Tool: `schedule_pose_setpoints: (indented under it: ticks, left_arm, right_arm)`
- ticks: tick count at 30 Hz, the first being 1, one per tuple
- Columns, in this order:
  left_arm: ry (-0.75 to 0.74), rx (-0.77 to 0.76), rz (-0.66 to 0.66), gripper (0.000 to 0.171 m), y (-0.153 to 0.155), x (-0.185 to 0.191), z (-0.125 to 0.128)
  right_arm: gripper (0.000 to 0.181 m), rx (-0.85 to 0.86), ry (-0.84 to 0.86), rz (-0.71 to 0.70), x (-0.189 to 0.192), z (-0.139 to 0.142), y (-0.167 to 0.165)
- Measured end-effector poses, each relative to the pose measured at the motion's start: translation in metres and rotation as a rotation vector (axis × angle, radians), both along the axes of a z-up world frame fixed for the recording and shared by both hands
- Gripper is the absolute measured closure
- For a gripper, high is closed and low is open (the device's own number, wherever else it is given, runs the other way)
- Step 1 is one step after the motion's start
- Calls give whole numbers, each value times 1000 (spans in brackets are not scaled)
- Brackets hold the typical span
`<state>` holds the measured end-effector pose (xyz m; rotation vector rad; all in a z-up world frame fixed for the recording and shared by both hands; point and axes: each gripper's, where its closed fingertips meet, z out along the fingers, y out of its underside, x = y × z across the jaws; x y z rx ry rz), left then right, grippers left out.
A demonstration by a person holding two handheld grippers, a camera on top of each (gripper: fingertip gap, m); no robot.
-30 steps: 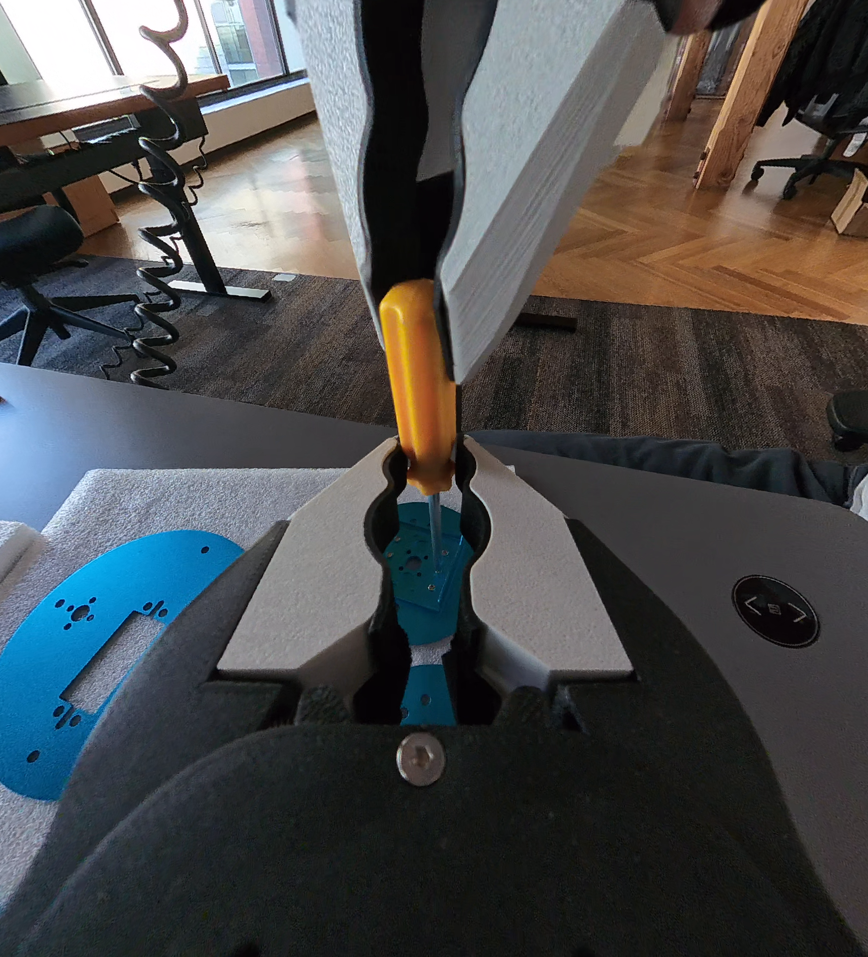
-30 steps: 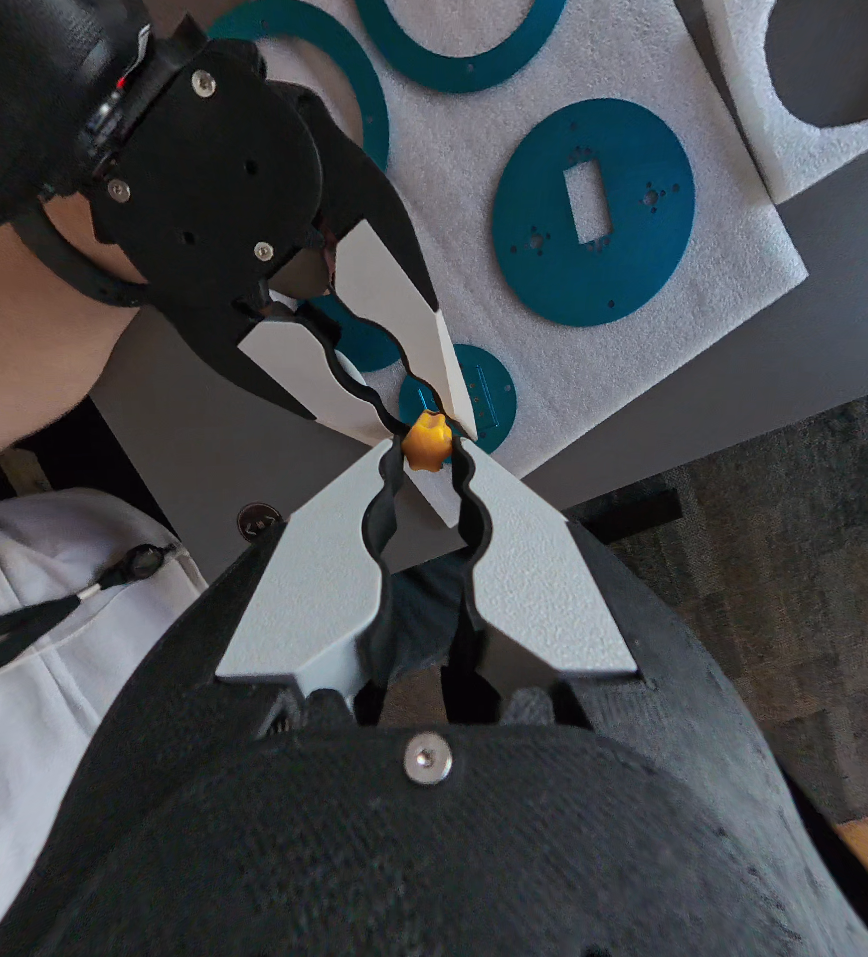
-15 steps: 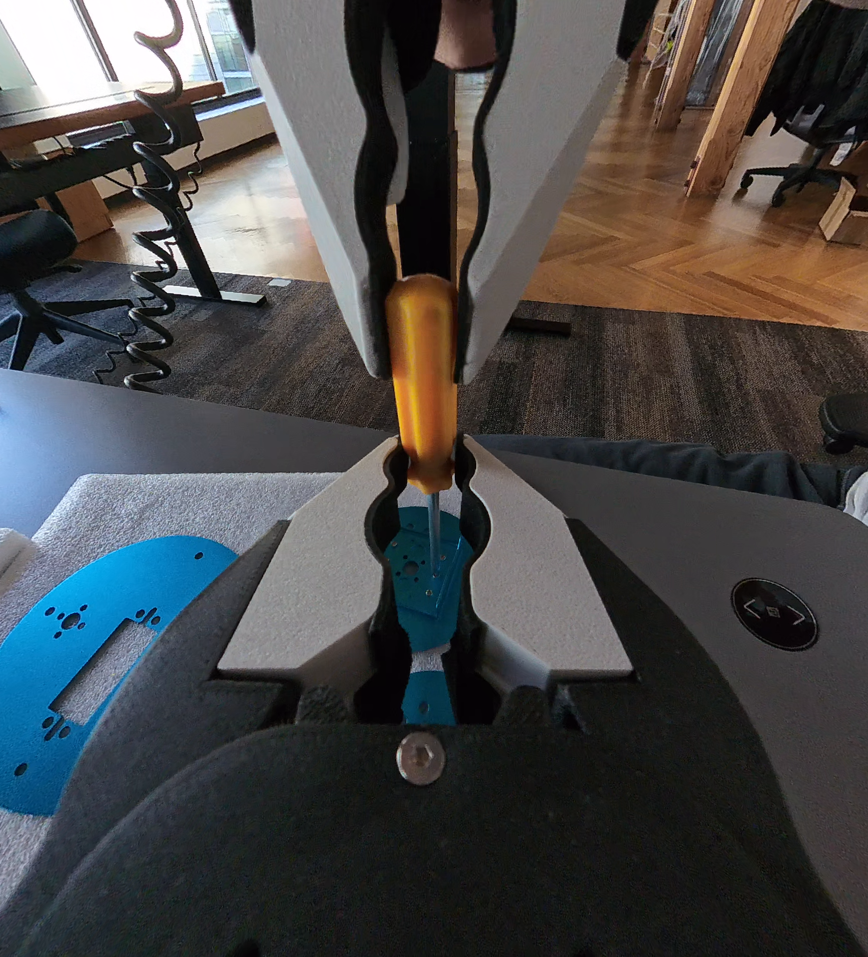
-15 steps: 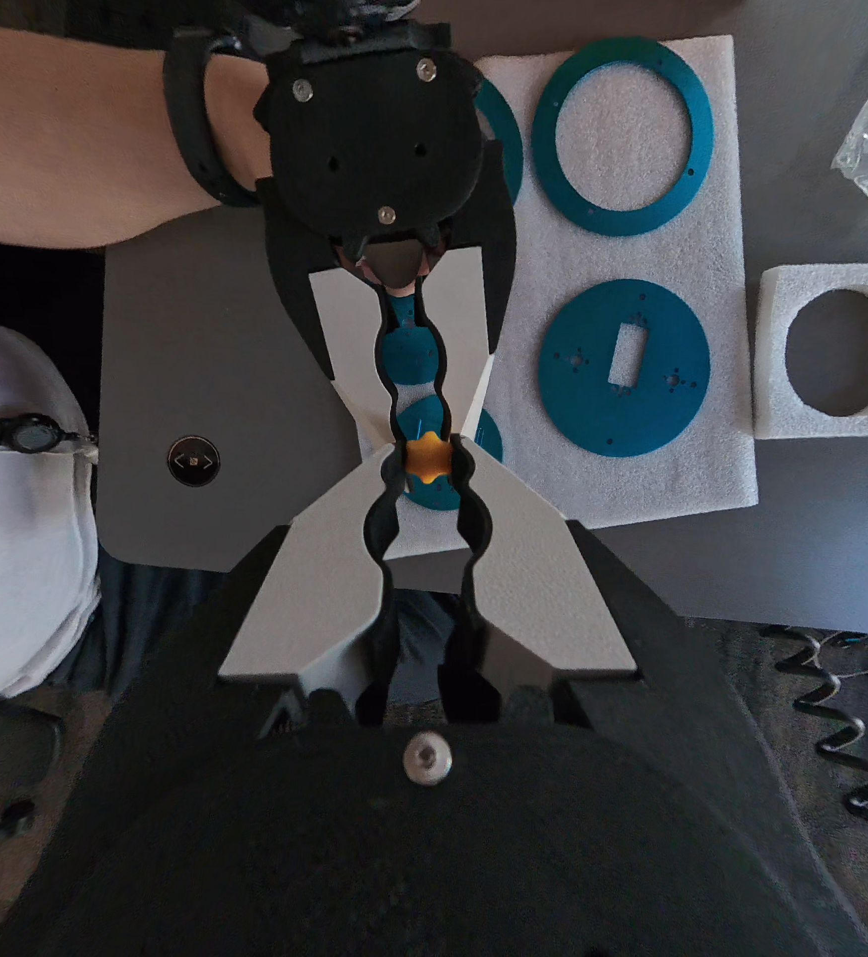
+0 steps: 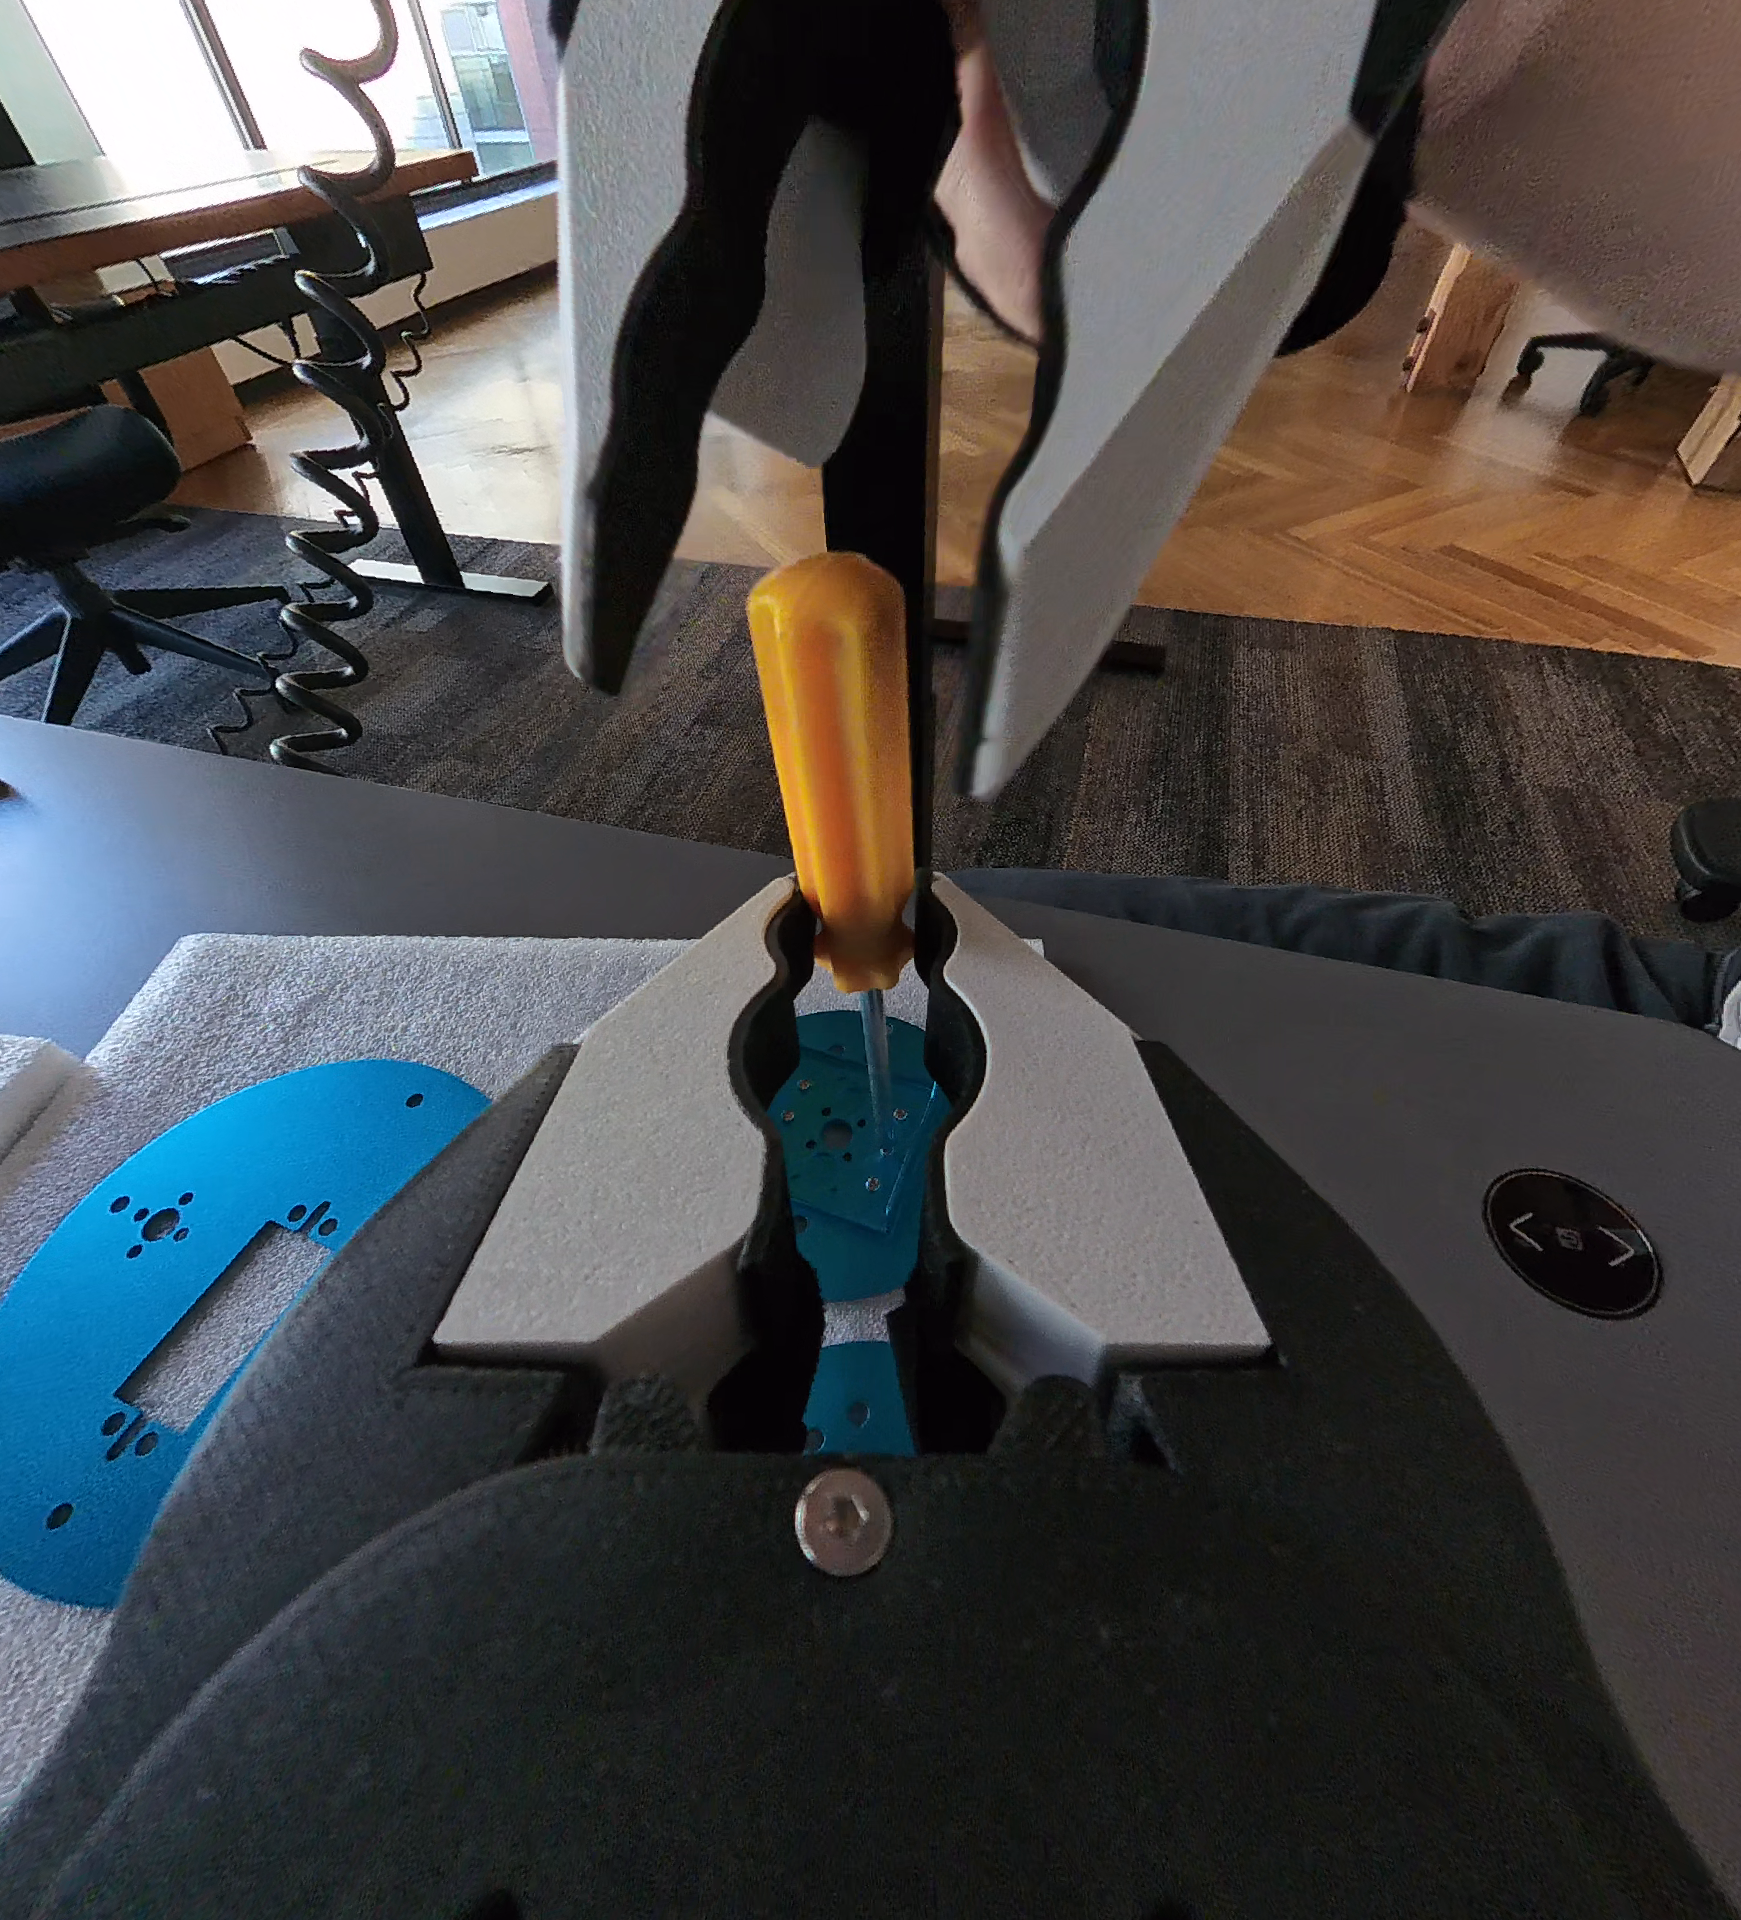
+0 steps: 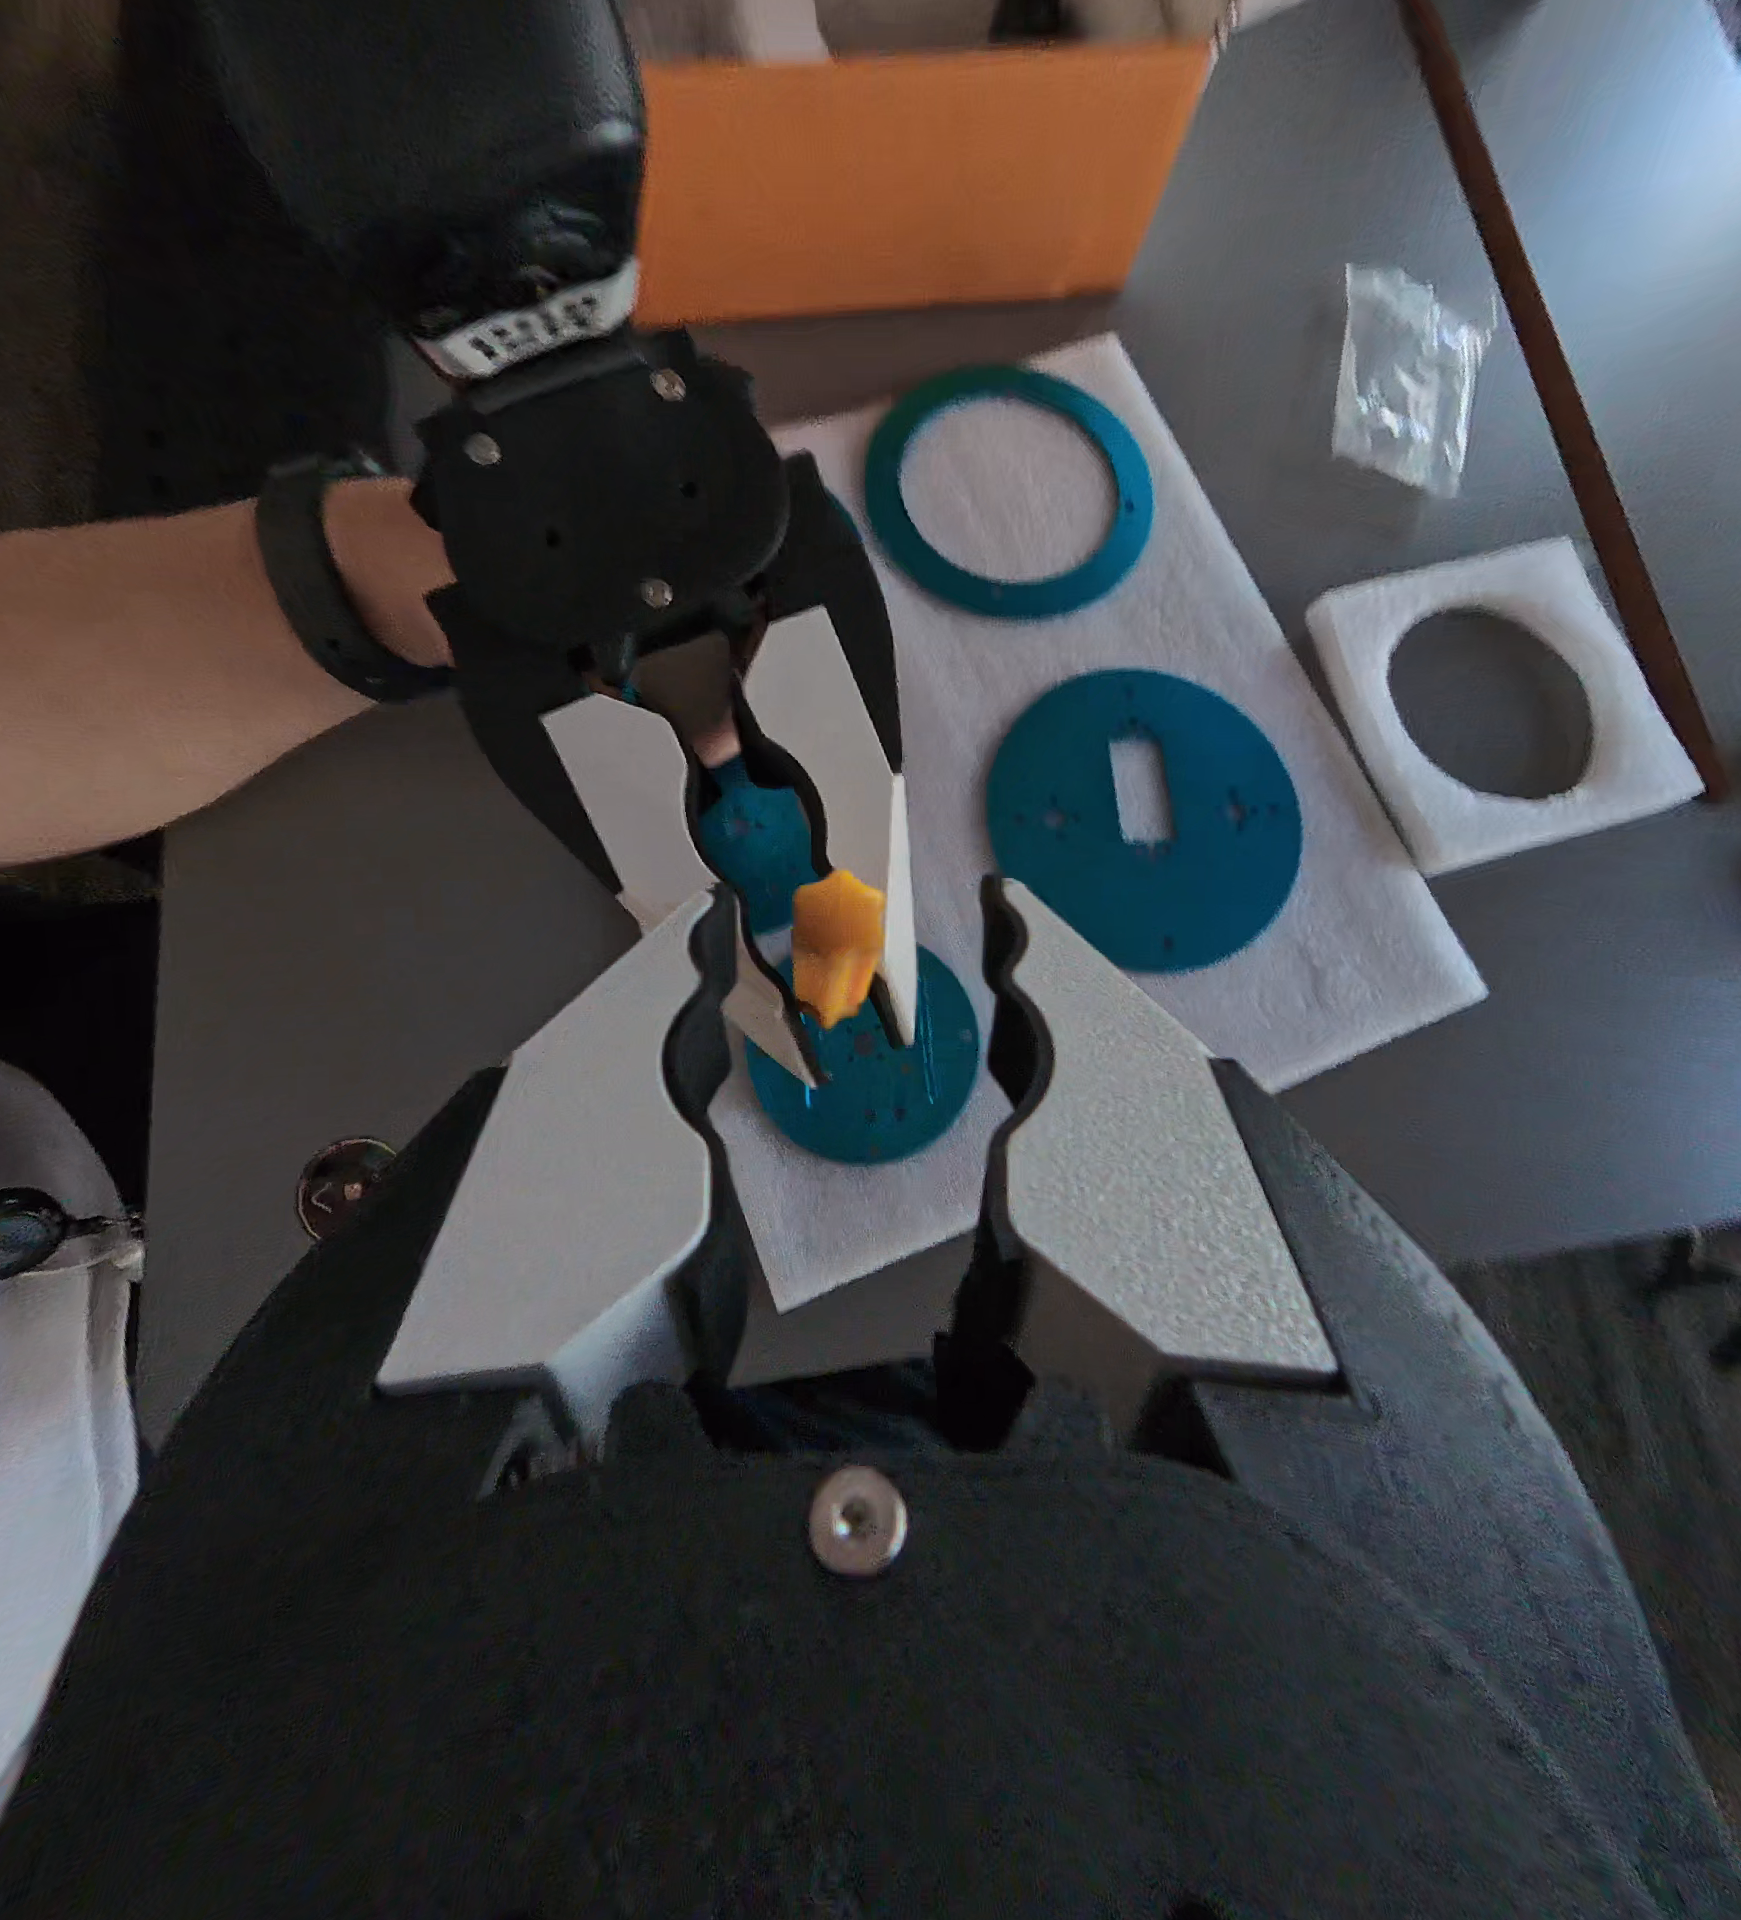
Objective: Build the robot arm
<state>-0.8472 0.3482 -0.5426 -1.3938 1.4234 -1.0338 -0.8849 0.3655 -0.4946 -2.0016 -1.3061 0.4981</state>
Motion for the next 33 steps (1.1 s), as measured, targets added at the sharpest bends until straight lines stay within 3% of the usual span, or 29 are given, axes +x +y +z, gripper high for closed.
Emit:
schedule_pose_setpoints:
  ticks: [5, 10, 12, 14, 19, 24, 26, 28, 30, 33]
  left_arm:
    - [9, 18, -3, 154, -2, 1, 0]
    - [14, 26, -12, 154, -4, 1, 0]
    - [16, 22, -10, 154, -3, 0, -1]
    - [19, 22, -14, 154, -5, -1, -1]
    - [37, 26, 6, 154, -2, -2, -1]
    - [59, 38, 31, 154, 1, -1, -4]
    - [64, 48, 31, 154, 1, 0, -4]
    - [65, 47, 33, 154, 1, 1, -4]
    - [68, 52, 26, 154, 0, 3, -4]
    - [70, 62, 20, 154, -1, 4, -4]
  right_arm:
    - [124, 31, 385, 122, 1, 9, -8]
    - [120, -38, 568, 205, -2, 5, -12]
    - [126, -68, 559, 205, -4, -2, -8]
    - [162, -53, 550, 271, -8, -6, -15]
    - [164, 31, 604, 204, -8, -6, -9]
    - [164, 174, 690, -135, -4, -4, 1]
    - [163, 226, 711, -182, -3, -3, 1]
    - [164, 184, 711, -111, -2, -4, 0]
    - [147, 129, 734, 1, 0, 4, -2]
    - [164, 94, 757, 125, 3, 15, -8]
